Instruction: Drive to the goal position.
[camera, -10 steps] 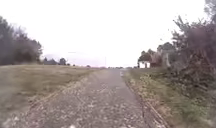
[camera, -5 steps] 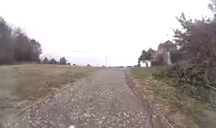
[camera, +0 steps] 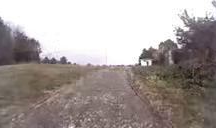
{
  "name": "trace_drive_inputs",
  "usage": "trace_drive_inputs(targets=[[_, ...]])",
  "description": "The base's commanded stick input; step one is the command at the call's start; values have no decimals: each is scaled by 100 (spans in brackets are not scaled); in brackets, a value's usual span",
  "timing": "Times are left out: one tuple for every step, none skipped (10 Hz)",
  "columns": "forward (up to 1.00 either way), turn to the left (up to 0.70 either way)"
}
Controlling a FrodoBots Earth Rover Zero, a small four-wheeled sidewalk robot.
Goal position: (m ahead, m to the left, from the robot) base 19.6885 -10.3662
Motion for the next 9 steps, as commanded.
trace_drive_inputs(targets=[[60,0],[60,0],[60,0],[60,-3],[60,-5],[60,-7],[60,-15],[60,-15],[60,-15]])
